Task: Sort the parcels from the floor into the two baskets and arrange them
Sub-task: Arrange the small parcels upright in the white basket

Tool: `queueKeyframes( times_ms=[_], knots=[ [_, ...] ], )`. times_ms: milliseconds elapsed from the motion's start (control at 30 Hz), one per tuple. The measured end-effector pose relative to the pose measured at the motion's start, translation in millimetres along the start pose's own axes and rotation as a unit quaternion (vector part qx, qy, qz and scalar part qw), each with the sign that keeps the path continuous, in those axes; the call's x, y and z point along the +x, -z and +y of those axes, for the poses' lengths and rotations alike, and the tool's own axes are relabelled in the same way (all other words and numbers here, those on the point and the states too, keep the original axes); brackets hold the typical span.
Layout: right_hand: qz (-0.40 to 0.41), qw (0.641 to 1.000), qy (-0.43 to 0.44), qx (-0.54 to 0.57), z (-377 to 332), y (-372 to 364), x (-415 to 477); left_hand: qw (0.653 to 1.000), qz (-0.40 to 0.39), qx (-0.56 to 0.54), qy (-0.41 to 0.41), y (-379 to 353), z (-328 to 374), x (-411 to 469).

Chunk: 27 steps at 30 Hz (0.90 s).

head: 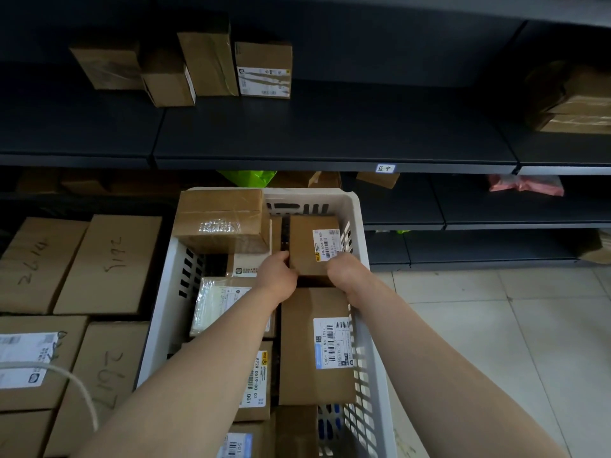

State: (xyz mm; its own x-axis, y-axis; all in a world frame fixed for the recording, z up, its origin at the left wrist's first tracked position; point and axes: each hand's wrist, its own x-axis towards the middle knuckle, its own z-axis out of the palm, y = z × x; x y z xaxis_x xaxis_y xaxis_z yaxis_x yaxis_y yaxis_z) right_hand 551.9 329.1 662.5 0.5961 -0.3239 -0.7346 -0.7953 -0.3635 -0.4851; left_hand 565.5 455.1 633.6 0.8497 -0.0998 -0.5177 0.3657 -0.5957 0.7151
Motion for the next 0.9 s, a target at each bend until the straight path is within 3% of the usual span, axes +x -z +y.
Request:
queueKeyframes(
  times_ms=[133, 367, 567, 700, 800, 900],
  knots=[
    [-0.025, 1.0, 0.002, 0.011, 5.8, -1.5, -0.7, 1.0, -0.006, 0.019, 0.0, -1.3, 1.3, 1.7],
    [0.011, 0.998, 0.057, 0.039, 0.2, 2.1, -15.6, 0.998, 0.003, -0.061, 0.017, 13.5, 6.0, -20.5],
    [0.018, 0.987, 0.151, 0.051, -37.4, -6.1, -33.3, 0.971, 0.177, -0.155, -0.035, 63.9, 7.0, -42.5],
    [-0.012, 0.979, 0.195, 0.055, -72.1, -20.0, -41.9, 0.943, 0.309, -0.121, -0.016, 107.5, -3.1, -33.1],
    [-0.058, 0.975, 0.196, 0.082, -87.8, -32.6, -42.5, 0.963, 0.252, -0.088, 0.047, 132.5, -14.9, -13.4],
    [-0.079, 0.971, 0.169, 0.152, -95.1, -43.6, -38.6, 0.966, 0.185, -0.171, 0.064, 141.9, -19.7, -3.2]
  ],
)
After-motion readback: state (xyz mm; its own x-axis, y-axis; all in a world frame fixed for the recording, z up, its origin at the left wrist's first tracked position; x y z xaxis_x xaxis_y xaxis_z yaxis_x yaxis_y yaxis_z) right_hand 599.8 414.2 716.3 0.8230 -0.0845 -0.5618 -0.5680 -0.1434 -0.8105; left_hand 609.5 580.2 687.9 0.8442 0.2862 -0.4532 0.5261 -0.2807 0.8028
